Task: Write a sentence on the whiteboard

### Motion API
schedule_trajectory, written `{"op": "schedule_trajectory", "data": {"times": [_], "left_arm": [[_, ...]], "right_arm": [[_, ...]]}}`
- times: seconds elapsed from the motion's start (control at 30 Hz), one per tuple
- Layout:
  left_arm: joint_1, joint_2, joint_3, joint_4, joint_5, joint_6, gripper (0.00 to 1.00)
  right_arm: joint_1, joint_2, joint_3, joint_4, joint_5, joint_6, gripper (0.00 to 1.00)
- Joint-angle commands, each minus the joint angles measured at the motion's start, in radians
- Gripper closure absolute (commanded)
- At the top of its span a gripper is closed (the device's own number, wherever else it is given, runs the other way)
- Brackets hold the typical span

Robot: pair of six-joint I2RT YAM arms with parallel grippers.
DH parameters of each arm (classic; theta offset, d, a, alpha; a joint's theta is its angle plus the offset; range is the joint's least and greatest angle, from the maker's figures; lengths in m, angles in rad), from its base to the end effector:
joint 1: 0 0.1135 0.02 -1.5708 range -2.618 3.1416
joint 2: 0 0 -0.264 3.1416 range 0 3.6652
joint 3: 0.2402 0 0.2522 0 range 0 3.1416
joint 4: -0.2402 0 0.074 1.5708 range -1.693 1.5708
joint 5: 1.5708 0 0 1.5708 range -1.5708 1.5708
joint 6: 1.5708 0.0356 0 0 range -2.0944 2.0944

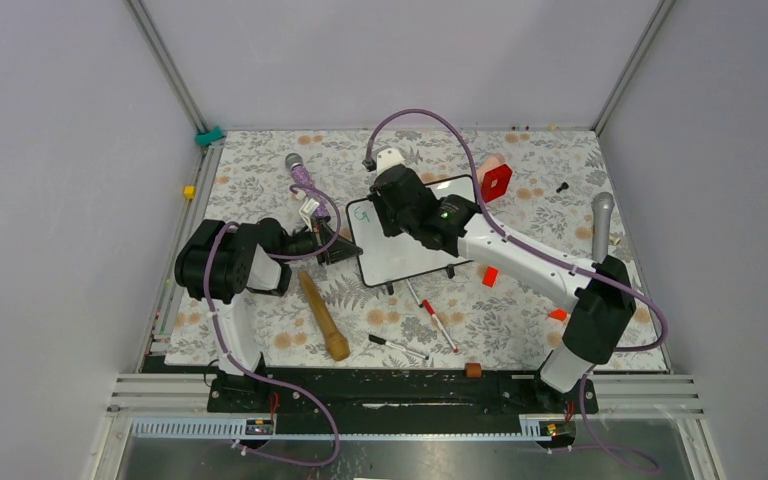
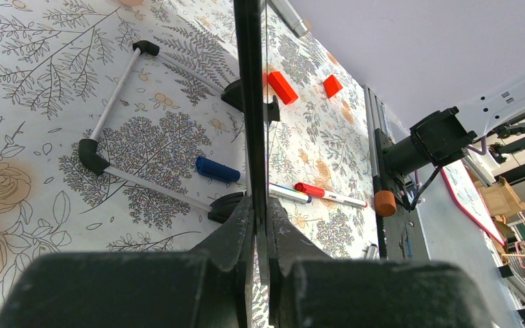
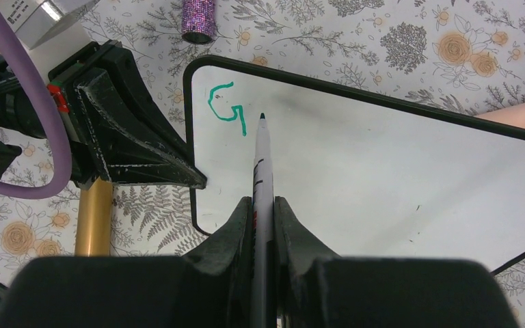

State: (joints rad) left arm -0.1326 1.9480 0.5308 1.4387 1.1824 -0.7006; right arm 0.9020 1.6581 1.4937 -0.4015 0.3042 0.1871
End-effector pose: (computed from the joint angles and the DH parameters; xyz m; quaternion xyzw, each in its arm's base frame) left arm 0.2945 -0.0725 0.1279 0.2196 0.6691 -0.5966 0.3849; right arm 0.2475 0.2959 0.3377 -0.2347 0.8371 0.1330 0.4760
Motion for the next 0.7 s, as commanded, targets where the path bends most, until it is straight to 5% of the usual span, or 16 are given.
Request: {"op": "schedule_trajectory", "data": {"times": [0.0,0.67], "left_arm": [[-0.007,0.006,0.008,0.037,0.035,0.066,1.00],[-0.006,-0.004,0.003,0.037,0.036,0.074,1.00]], "right_arm": [[-0.005,0.009,0.058,-0.015,0.038,-0.004,1.00],[-0.005,0.057,0.106,-0.064,0.071,0.013,1.00]]}}
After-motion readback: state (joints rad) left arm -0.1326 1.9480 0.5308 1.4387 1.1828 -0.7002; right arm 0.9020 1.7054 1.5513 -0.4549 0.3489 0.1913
